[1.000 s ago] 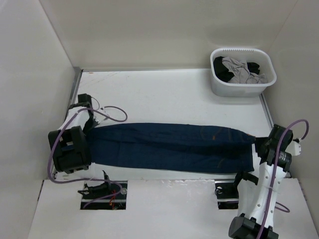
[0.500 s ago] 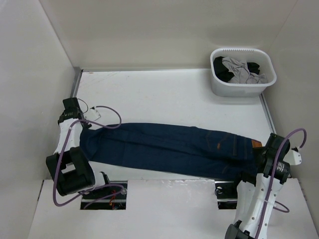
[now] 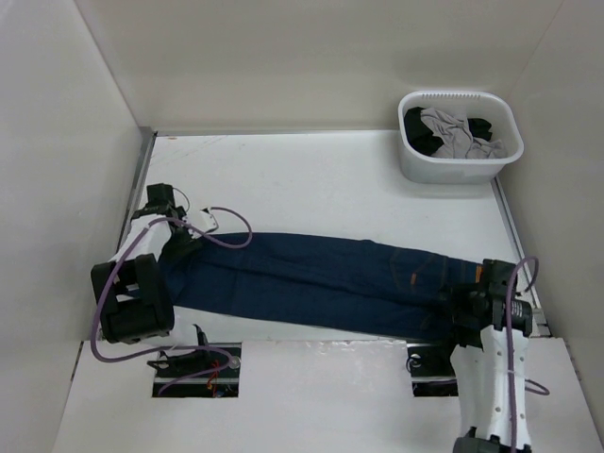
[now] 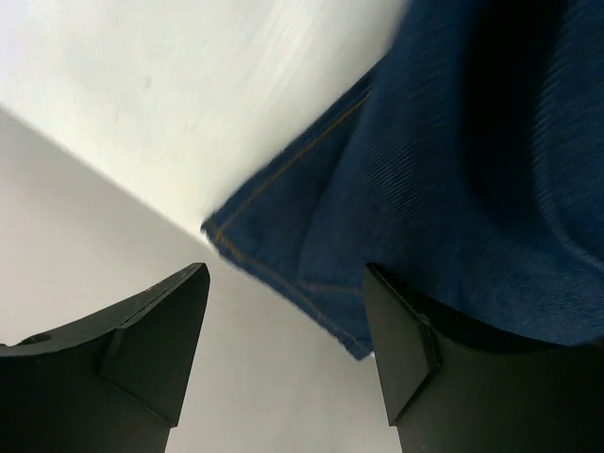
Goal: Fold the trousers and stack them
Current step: Fold the trousers
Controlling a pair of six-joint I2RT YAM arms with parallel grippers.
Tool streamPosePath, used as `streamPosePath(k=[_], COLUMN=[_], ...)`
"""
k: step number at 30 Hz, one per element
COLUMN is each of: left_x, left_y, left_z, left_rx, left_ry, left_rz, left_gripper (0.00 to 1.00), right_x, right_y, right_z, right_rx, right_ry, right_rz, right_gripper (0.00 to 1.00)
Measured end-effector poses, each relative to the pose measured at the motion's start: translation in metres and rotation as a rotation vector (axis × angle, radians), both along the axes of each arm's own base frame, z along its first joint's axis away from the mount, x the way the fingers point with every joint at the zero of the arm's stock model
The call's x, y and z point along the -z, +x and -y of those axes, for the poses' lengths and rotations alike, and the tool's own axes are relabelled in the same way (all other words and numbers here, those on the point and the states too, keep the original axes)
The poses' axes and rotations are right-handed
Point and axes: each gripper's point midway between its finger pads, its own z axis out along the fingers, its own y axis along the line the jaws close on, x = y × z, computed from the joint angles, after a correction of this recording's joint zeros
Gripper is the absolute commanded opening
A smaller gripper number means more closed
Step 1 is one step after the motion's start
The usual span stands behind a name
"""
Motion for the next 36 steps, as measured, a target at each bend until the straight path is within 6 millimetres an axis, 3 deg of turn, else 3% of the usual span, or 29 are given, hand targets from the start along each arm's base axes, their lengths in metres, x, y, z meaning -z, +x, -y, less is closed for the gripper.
streamPosePath(k=[5,9,13,16,20,23,31,33,36], left_x=[0.013,0.035,0.04,0.039,0.038,0.037,0.034,0.034,0.034], left_y=[0.004,-0.002,0.002,0.011,0.033,0.05,0.096,0.099,0.098], left_z=[0.009,0.012,0.009,0.003,-0.01,-0.018,-0.02,-0.017,-0.016], left_rx=[0.092,0.146,0.159,0.126,0.035,-0.028,-0.178,-0.198,-0.21], left_ry=[0.017,0.048,0.1,0.104,0.092,0.085,0.02,0.009,0.003], left_rz=[-0.042,-0.091,-0.112,-0.11,-0.083,-0.054,0.027,0.035,0.036], left_gripper=[0.63,0.64,0.64,0.63,0.62,0.62,0.59,0.6,0.61], right_x=[0.012,0.033,0.056,0.058,0.047,0.041,0.027,0.017,0.001], right_y=[0.013,0.031,0.044,0.056,0.1,0.151,0.258,0.271,0.26], right_z=[-0.032,-0.051,-0.053,-0.049,-0.04,-0.034,-0.01,-0.007,-0.011], right_rx=[-0.111,-0.167,-0.153,-0.159,-0.223,-0.284,-0.377,-0.401,-0.442], right_ry=[0.075,0.079,0.066,0.033,-0.068,-0.14,-0.284,-0.316,-0.373], right_rz=[-0.074,-0.175,-0.253,-0.286,-0.295,-0.273,-0.207,-0.176,-0.142], right_gripper=[0.52,0.52,0.52,0.52,0.55,0.55,0.55,0.55,0.55])
